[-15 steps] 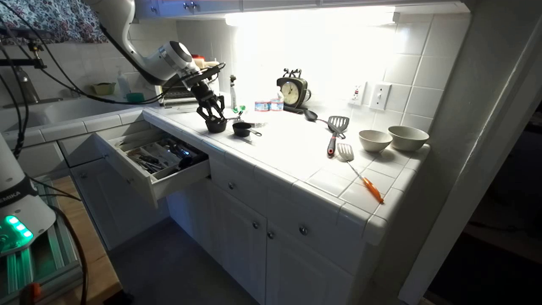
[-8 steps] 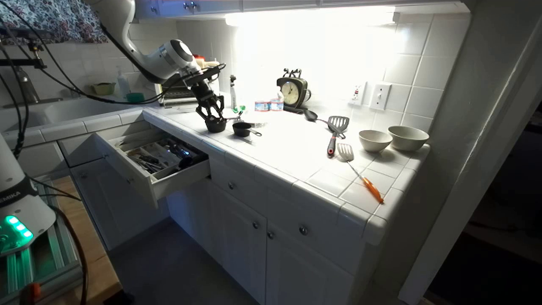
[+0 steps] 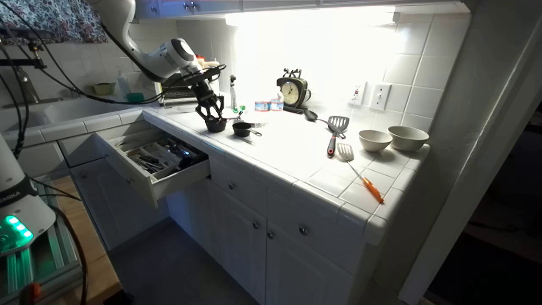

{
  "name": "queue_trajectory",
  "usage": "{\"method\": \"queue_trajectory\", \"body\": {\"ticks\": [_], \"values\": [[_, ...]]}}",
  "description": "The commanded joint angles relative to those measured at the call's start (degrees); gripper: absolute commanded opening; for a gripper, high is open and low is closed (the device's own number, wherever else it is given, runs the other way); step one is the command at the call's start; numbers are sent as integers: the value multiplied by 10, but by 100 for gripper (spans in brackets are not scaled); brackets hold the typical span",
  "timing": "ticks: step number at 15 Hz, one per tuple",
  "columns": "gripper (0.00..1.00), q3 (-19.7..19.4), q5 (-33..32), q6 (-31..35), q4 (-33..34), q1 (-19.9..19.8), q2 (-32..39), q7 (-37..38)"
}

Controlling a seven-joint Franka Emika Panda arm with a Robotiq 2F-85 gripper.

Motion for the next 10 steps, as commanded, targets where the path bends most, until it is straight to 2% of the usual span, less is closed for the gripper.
{"method": "queue_trajectory", "body": {"ticks": [1,10], "values": [[4,0,34,-5,15,-2,7,0],[4,-1,87,0,20,-5,8,0]]}}
